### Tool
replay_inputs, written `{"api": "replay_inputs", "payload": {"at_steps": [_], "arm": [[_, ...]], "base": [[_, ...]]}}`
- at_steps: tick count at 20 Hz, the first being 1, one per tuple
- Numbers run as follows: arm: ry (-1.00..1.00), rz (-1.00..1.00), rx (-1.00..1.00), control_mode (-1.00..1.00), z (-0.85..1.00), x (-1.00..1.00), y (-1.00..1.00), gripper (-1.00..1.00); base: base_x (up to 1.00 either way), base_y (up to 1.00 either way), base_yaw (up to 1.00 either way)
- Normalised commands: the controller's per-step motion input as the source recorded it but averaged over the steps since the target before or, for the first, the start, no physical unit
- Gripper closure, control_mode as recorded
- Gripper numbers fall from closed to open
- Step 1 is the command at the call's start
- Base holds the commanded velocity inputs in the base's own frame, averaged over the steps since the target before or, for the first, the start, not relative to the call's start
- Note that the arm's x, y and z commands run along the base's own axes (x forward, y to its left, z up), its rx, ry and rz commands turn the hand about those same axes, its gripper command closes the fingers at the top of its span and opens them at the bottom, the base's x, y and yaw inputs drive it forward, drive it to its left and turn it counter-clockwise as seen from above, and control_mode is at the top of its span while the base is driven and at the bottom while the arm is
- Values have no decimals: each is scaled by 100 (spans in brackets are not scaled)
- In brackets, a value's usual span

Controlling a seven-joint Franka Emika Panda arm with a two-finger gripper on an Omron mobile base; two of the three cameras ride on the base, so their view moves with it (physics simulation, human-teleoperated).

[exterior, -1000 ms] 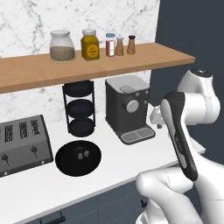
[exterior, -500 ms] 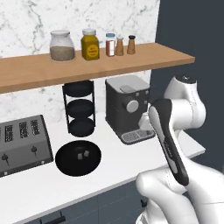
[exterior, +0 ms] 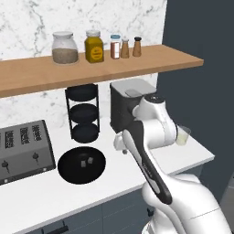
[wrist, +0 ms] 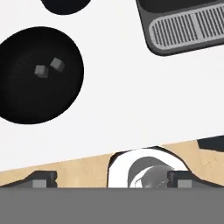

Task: Grab a lemon wedge from the fridge and one ice cube from the ice bowl, and put them in the glass of lemonade.

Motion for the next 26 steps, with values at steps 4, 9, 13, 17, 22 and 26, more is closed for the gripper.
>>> {"api": "replay_inputs", "payload": {"at_steps": [4, 9, 13, 17, 22, 26], "arm": [[8, 12, 0, -100, -45, 46, 93, -100], [9, 2, 0, -100, -48, 56, 83, -100], [9, 0, 0, -100, -41, 42, 62, -100], [4, 0, 0, -100, -36, 36, 56, -100], [0, -5, 0, -100, -12, 32, 30, -100], [-1, -8, -2, -100, -14, 26, 8, -100]], "base": [[0, 0, 0], [0, 0, 0], [0, 0, 0], [0, 0, 0], [0, 0, 0], [0, 0, 0]]}}
